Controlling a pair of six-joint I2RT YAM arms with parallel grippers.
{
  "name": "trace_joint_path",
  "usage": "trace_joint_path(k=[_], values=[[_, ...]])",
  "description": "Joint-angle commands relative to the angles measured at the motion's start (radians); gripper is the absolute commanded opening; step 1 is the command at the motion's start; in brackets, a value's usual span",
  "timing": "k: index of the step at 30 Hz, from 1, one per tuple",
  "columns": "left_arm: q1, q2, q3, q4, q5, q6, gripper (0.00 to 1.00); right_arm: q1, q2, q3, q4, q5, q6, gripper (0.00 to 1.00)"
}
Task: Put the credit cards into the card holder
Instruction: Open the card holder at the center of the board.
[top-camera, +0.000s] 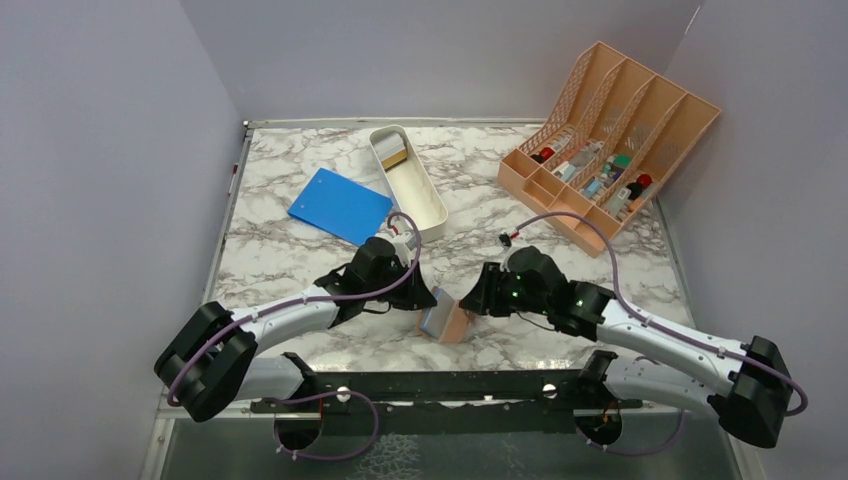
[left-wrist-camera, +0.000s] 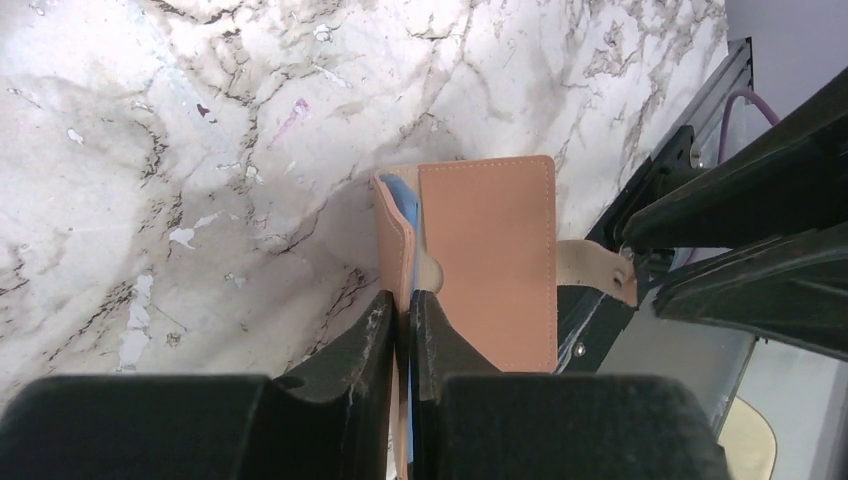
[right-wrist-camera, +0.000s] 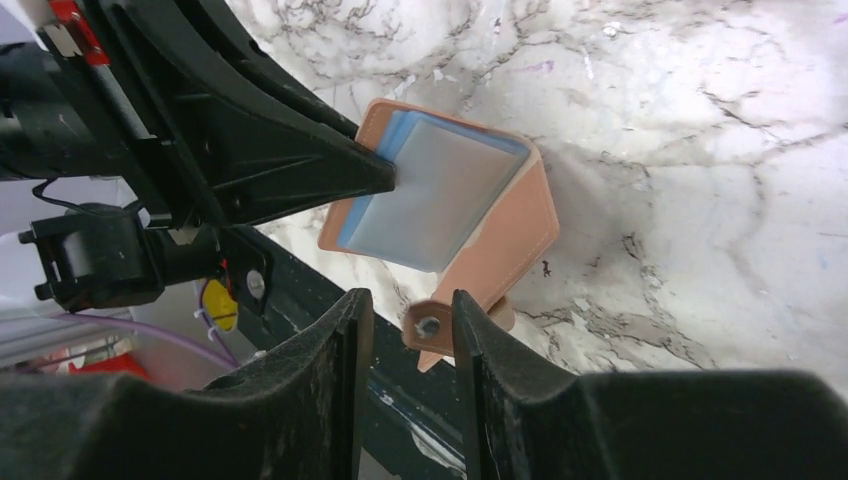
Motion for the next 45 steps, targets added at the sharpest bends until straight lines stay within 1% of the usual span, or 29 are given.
trace_joint_path(k=[1,3,6,7,11,13,15,17,18,20,25,26,28,30,36,41,45], values=[[-0.003,-0.027,0.036,-0.020,0.005,-0.007,0.12,-0.001,0.067,0.006,0.112,-0.098,-0.001,0.38],[-0.003,-0.028,0.037,-0.026,-0.001,-0.011,0.14,-0.001,0.107,-0.002,0.142,-0.102,-0.001,0.35],[-0.002,-0.036,0.033,-0.025,-0.007,-0.021,0.24,-0.001,0.164,-0.017,0.159,-0.085,-0.009,0.32],[-0.003,-0.041,0.028,-0.025,-0.010,-0.023,0.24,-0.001,0.180,-0.025,0.161,-0.072,-0.009,0.31],[-0.002,-0.036,0.027,-0.021,0.003,-0.014,0.09,-0.001,0.235,-0.063,0.181,-0.017,-0.005,0.29],[-0.003,-0.025,0.025,-0.021,0.001,-0.017,0.04,-0.001,0.261,-0.089,0.216,-0.003,-0.001,0.28],[-0.003,-0.009,0.020,-0.021,0.000,-0.019,0.02,-0.001,0.281,-0.108,0.257,-0.013,-0.006,0.28],[-0.003,0.000,0.014,-0.021,0.000,-0.019,0.03,-0.001,0.292,-0.119,0.281,-0.019,-0.007,0.28],[-0.003,0.001,0.011,-0.021,-0.002,-0.019,0.05,-0.001,0.294,-0.120,0.284,-0.019,-0.008,0.28],[-0.003,-0.008,0.002,-0.021,-0.009,-0.023,0.12,-0.001,0.289,-0.118,0.277,-0.008,-0.008,0.28],[-0.003,-0.049,-0.002,-0.037,-0.025,-0.030,0.35,-0.001,0.268,-0.113,0.287,-0.013,-0.016,0.28],[-0.003,-0.057,-0.003,-0.038,-0.025,-0.030,0.41,-0.001,0.268,-0.111,0.292,-0.022,-0.019,0.28],[-0.003,-0.066,-0.006,-0.037,-0.025,-0.032,0.48,-0.001,0.273,-0.107,0.314,-0.044,-0.017,0.28],[-0.003,-0.068,-0.008,-0.037,-0.023,-0.032,0.51,-0.001,0.288,-0.101,0.336,-0.062,-0.014,0.28],[-0.003,-0.060,-0.011,-0.031,-0.010,-0.035,0.54,-0.001,0.332,-0.077,0.362,-0.082,-0.001,0.28],[-0.003,-0.053,-0.002,-0.022,0.023,-0.027,0.64,-0.001,0.345,-0.071,0.385,-0.095,0.001,0.27],[-0.003,-0.058,-0.001,-0.010,0.044,-0.027,0.71,-0.001,0.344,-0.063,0.406,-0.130,0.010,0.27]])
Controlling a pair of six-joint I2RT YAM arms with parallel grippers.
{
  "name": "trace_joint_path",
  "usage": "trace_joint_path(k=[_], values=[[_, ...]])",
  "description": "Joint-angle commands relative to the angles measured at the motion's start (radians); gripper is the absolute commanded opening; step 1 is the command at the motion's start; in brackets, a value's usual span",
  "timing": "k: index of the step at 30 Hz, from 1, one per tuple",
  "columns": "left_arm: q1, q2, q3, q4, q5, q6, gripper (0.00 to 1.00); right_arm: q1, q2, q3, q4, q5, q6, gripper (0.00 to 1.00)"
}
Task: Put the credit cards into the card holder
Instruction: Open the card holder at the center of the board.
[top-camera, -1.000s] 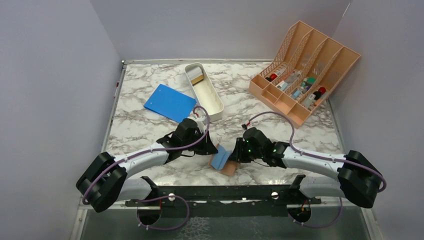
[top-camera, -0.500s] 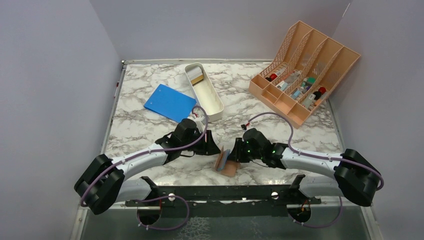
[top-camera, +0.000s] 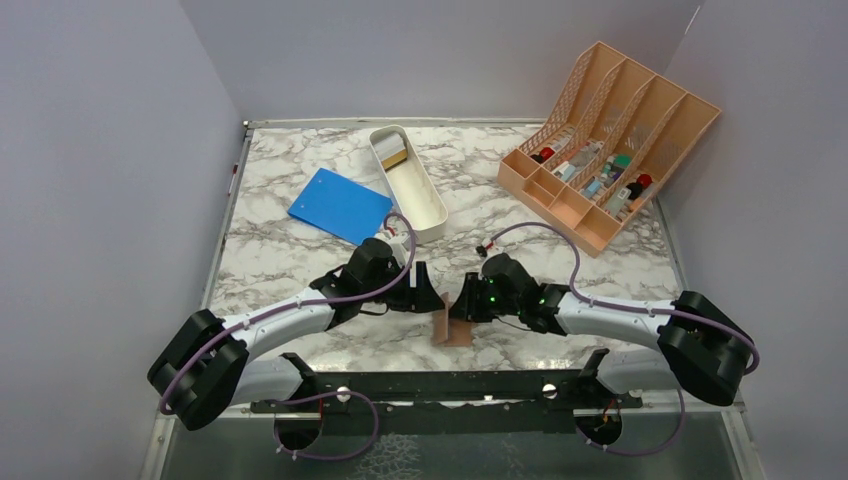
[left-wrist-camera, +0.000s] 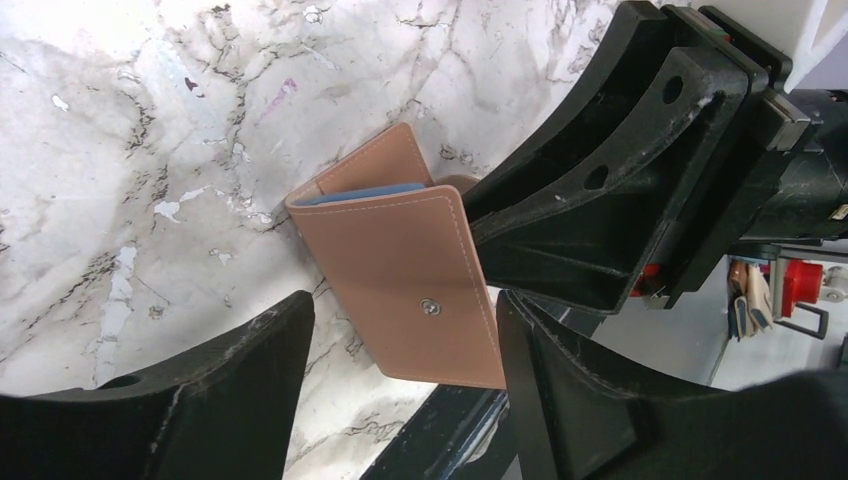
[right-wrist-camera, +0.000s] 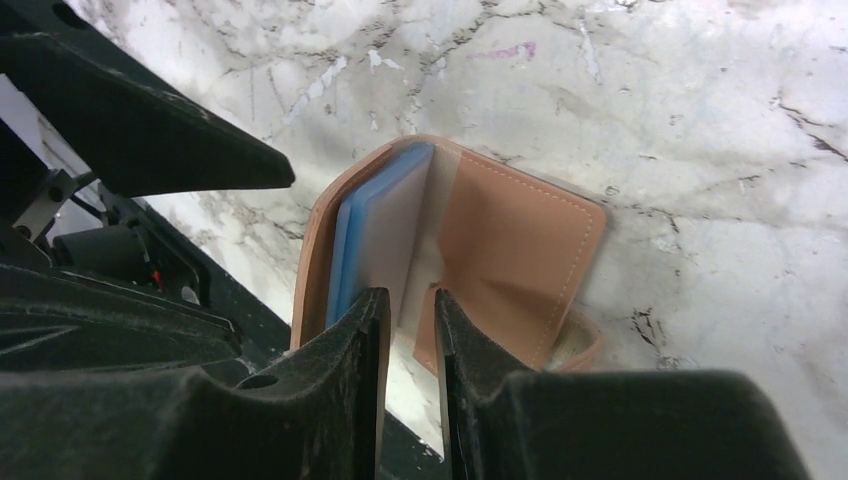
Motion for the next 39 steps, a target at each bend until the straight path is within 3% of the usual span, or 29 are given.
trace_joint_path(k=[1,12,24,30,36,39], values=[[-0.003,-0.008,-0.002,0.032,0.042,0.006,0.72,-0.001,0.001,0.036,0.064,-0.061,0.017,0.27],[-0.003,-0.037,-0.021,-0.019,0.002,0.016,0.77,-0.001,0.042,0.028,0.164,-0.144,0.079,0.27],[-0.003,-0.033,-0.015,-0.084,-0.033,0.061,0.66,-0.001,0.109,0.037,0.219,-0.099,0.102,0.26],[-0.003,-0.043,-0.005,-0.114,-0.061,0.077,0.52,-0.001,0.141,0.061,0.233,-0.099,0.097,0.26],[-0.003,-0.026,0.003,-0.145,-0.093,0.089,0.49,-0.001,0.121,0.053,0.176,-0.063,0.084,0.27],[-0.003,-0.020,0.007,-0.153,-0.103,0.091,0.35,-0.001,0.097,0.045,0.133,-0.047,0.078,0.27]])
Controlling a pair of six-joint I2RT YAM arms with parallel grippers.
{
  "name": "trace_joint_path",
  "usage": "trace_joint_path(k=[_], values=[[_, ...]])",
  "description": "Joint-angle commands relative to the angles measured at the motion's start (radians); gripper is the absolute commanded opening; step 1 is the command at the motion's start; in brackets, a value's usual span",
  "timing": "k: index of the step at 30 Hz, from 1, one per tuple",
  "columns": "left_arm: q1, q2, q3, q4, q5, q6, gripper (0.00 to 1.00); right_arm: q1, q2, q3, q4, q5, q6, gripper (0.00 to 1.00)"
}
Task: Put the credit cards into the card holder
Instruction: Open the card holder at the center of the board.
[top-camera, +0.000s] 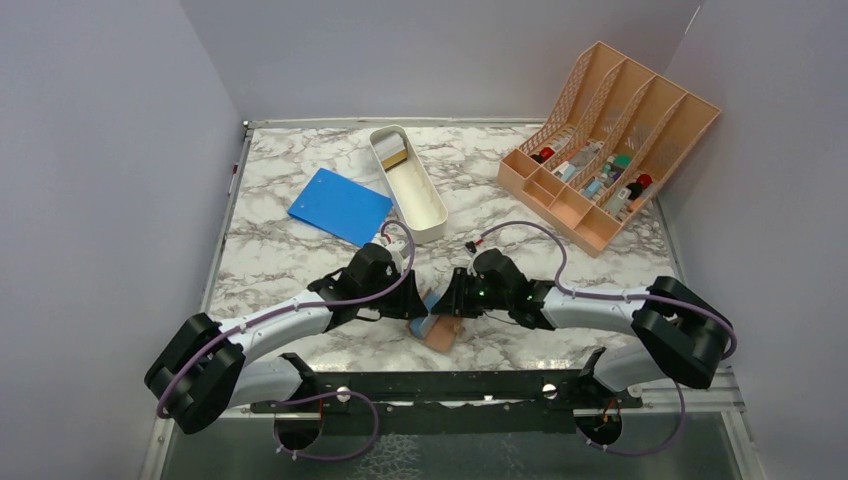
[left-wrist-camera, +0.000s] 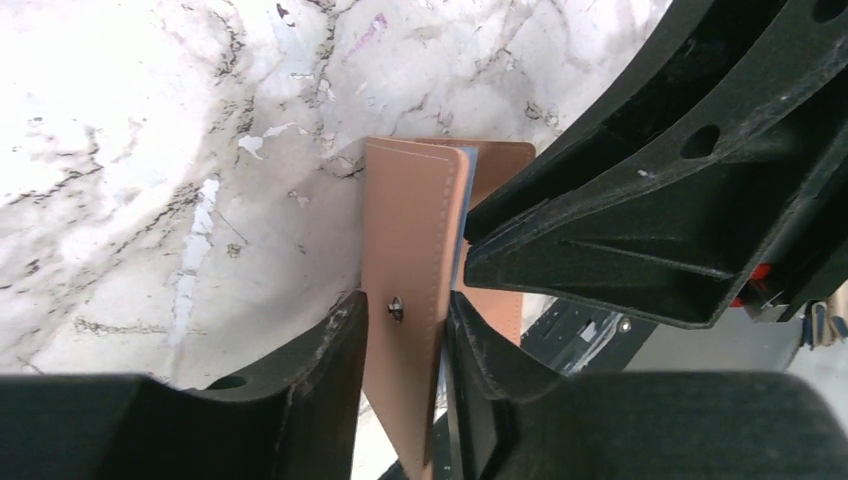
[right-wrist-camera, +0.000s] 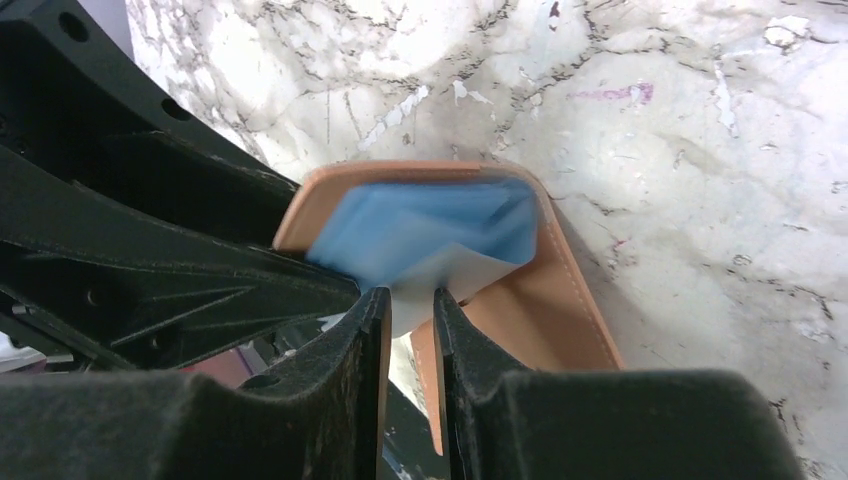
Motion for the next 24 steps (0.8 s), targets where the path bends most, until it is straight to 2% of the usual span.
trace_joint_path(k=[1,7,11,15,18,21,24], values=[[-0.003,0.004,0.023,-0.030,-0.053,0.021,0.32,-0.001,-0.040,0.012,-0.070,0.061,-0.022,0.28],[-0.003,-0.022,0.013,-0.031,-0.081,-0.021,0.26,-0.001,-0.126,-0.014,-0.149,0.041,-0.020,0.32],[-0.002,-0.043,-0.034,0.049,-0.065,-0.105,0.25,-0.001,-0.155,-0.049,-0.134,0.034,-0.006,0.32],[-0.002,-0.056,-0.059,0.122,-0.029,-0.154,0.25,-0.001,-0.124,-0.048,-0.143,0.063,-0.015,0.32],[-0.003,-0.072,-0.060,0.114,-0.028,-0.155,0.27,-0.001,-0.086,-0.057,-0.135,0.101,-0.026,0.31],[-0.003,-0.084,-0.062,0.090,-0.049,-0.142,0.23,-0.001,-0.056,-0.077,-0.106,0.125,-0.035,0.30],[-0.003,-0.091,-0.067,0.077,-0.052,-0.132,0.23,-0.001,-0.038,-0.092,-0.087,0.133,-0.038,0.29]])
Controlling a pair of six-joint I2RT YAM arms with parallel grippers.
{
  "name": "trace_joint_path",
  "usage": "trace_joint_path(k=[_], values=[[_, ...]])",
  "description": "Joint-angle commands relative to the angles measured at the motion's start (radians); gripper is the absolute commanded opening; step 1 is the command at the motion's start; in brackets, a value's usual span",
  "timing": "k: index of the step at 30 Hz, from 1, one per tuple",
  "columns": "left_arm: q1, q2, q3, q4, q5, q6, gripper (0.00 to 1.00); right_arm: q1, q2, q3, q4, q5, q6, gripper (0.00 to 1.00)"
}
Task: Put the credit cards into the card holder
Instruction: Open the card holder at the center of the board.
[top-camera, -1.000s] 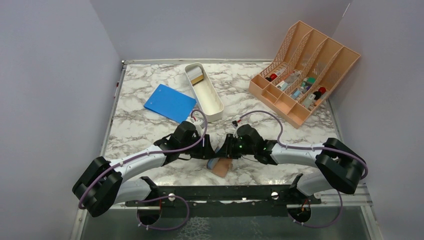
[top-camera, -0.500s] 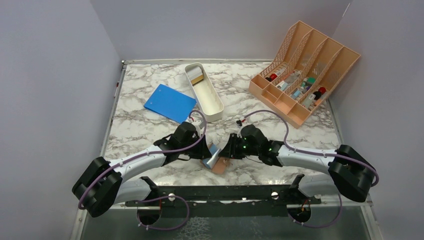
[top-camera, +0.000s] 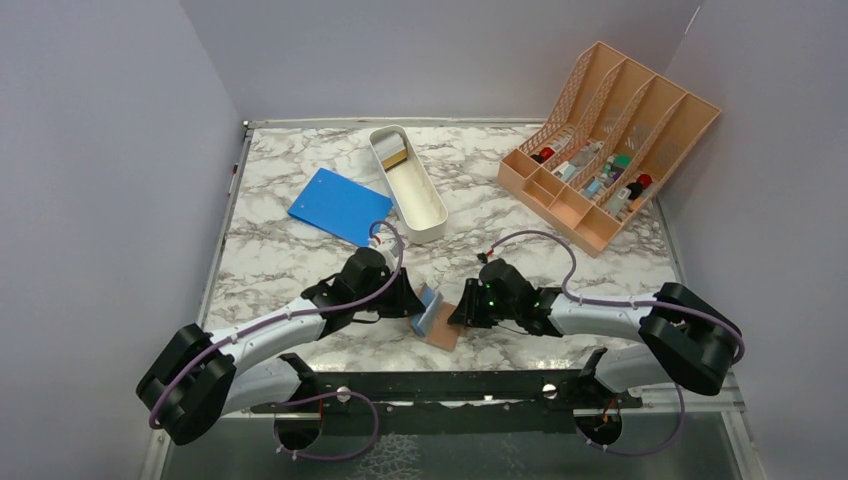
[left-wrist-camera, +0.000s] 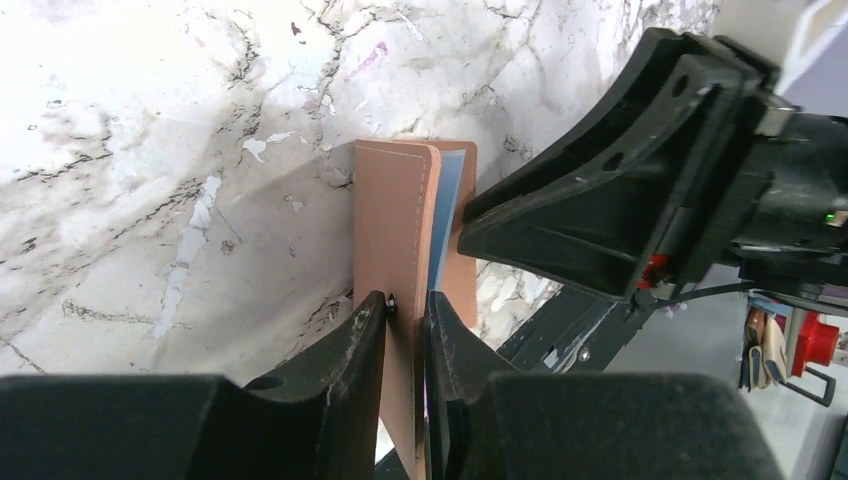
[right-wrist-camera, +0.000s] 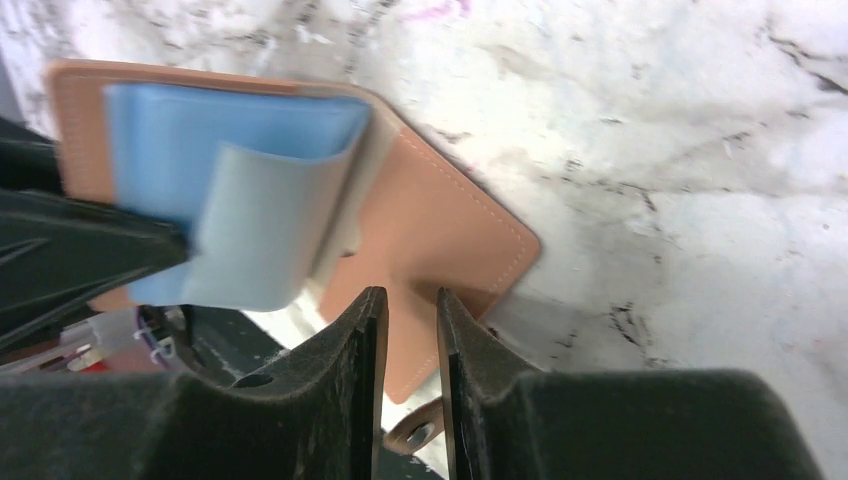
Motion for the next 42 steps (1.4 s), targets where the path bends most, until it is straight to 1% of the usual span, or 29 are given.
trace_joint_path(k=[1,4,6,7,11,12,14,16,17,19,20,21,22,24,25,26,32,33,34,35,36,39,42], values=[[-0.003,-0.033,-0.014,0.015,-0.006,0.002,0.24,-0.001,0.028,-0.031,0.033,0.058,-0.018,0.29],[-0.003,-0.049,-0.020,0.015,-0.016,0.011,0.25,-0.001,0.035,-0.041,0.038,0.067,-0.021,0.28],[-0.003,-0.046,-0.018,0.000,-0.036,0.022,0.20,-0.001,0.036,-0.044,0.041,0.068,-0.024,0.28],[-0.003,-0.040,-0.015,-0.008,-0.040,0.030,0.20,-0.001,0.034,-0.044,0.042,0.068,-0.024,0.28],[-0.003,-0.016,-0.007,-0.022,-0.041,0.050,0.22,-0.001,0.028,-0.050,0.044,0.068,-0.028,0.28],[-0.003,-0.013,-0.006,-0.019,-0.041,0.054,0.20,-0.001,0.028,-0.049,0.045,0.069,-0.029,0.28],[-0.003,-0.007,-0.006,-0.018,-0.036,0.062,0.11,-0.001,0.026,-0.051,0.051,0.067,-0.030,0.28],[-0.003,-0.004,-0.006,-0.013,-0.024,0.066,0.10,-0.001,0.025,-0.053,0.060,0.063,-0.032,0.28],[-0.003,-0.005,-0.005,-0.004,-0.012,0.066,0.11,-0.001,0.026,-0.052,0.063,0.059,-0.035,0.28],[-0.003,-0.009,-0.006,0.015,0.016,0.059,0.22,-0.001,0.028,-0.050,0.066,0.055,-0.041,0.28],[-0.002,-0.012,-0.009,0.033,0.033,0.055,0.26,-0.001,0.029,-0.049,0.067,0.055,-0.043,0.28],[-0.002,-0.015,-0.012,0.050,0.051,0.048,0.28,-0.001,0.031,-0.049,0.069,0.054,-0.044,0.29],[-0.003,-0.017,-0.018,0.069,0.066,0.042,0.27,-0.001,0.031,-0.047,0.070,0.054,-0.044,0.29],[-0.003,-0.019,-0.028,0.109,0.107,0.037,0.11,-0.001,0.035,-0.045,0.071,0.057,-0.044,0.29],[-0.003,-0.018,-0.030,0.117,0.111,0.037,0.05,-0.001,0.038,-0.042,0.071,0.059,-0.044,0.29],[-0.002,-0.016,-0.030,0.119,0.110,0.039,0.01,-0.001,0.040,-0.042,0.072,0.059,-0.046,0.29],[-0.003,0.011,-0.031,0.117,0.107,0.050,0.00,-0.001,0.051,-0.030,0.074,0.059,-0.051,0.29],[-0.002,0.013,-0.027,0.095,0.091,0.050,0.00,-0.001,0.046,-0.025,0.062,0.059,-0.052,0.30],[-0.002,0.007,0.006,-0.010,-0.026,0.069,0.00,-0.001,-0.004,0.021,-0.043,0.060,-0.054,0.34],[-0.003,0.002,0.018,-0.053,-0.062,0.076,0.00,-0.001,-0.035,0.036,-0.080,0.066,-0.056,0.36],[-0.002,-0.006,0.027,-0.097,-0.092,0.082,0.00,-0.001,-0.072,0.048,-0.106,0.071,-0.059,0.39],[-0.003,-0.035,0.052,-0.163,-0.156,0.085,0.00,-0.001,-0.147,0.107,-0.152,0.136,-0.100,0.47],[-0.003,-0.062,0.072,-0.207,-0.197,0.092,0.00,-0.002,-0.113,0.235,-0.216,0.255,-0.180,0.57]])
